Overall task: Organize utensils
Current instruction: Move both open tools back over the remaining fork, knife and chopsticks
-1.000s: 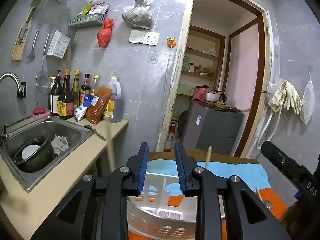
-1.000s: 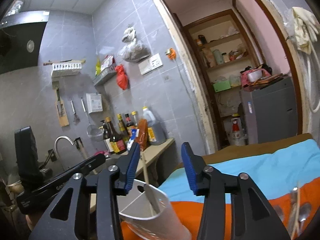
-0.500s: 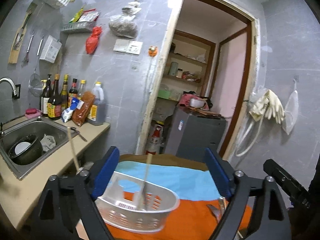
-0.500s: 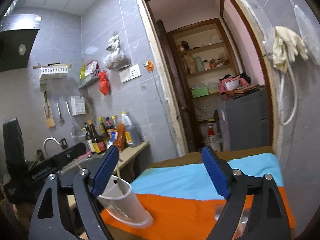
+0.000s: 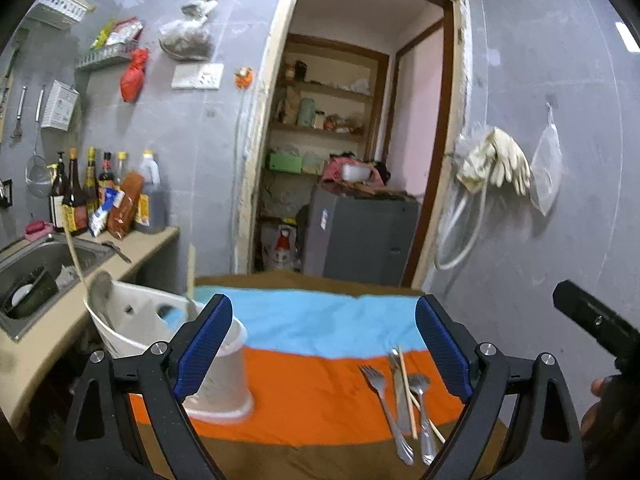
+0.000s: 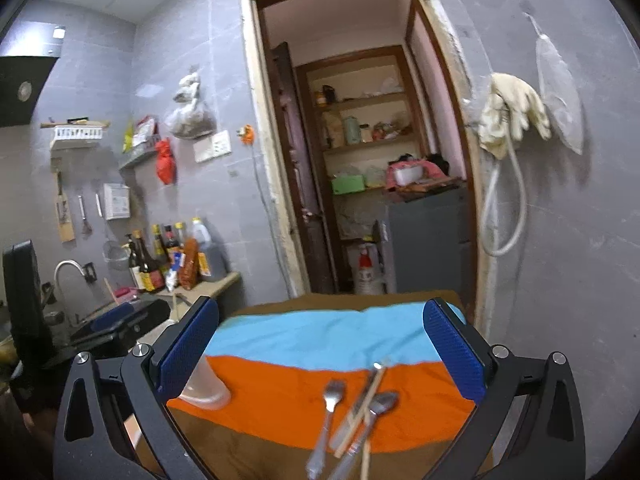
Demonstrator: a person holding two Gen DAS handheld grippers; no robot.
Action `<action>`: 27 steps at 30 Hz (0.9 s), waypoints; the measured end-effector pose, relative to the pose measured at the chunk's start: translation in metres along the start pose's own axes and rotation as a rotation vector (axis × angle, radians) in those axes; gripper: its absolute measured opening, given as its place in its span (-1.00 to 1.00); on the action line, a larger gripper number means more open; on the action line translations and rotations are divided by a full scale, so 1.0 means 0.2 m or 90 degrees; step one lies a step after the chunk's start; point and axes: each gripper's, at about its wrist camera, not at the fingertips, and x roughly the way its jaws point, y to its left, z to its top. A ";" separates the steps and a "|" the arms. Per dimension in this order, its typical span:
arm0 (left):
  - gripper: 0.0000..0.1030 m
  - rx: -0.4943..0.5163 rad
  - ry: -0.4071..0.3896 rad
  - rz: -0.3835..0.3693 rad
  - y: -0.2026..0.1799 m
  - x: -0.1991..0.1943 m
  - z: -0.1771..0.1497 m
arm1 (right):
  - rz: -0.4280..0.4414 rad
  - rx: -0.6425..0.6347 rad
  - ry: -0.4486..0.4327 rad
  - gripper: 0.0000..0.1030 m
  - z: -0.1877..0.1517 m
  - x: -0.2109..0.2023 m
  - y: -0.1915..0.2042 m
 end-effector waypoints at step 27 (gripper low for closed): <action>0.64 0.025 0.207 -0.005 -0.17 0.63 -0.42 | 0.004 0.053 0.296 0.20 -0.44 0.56 -0.47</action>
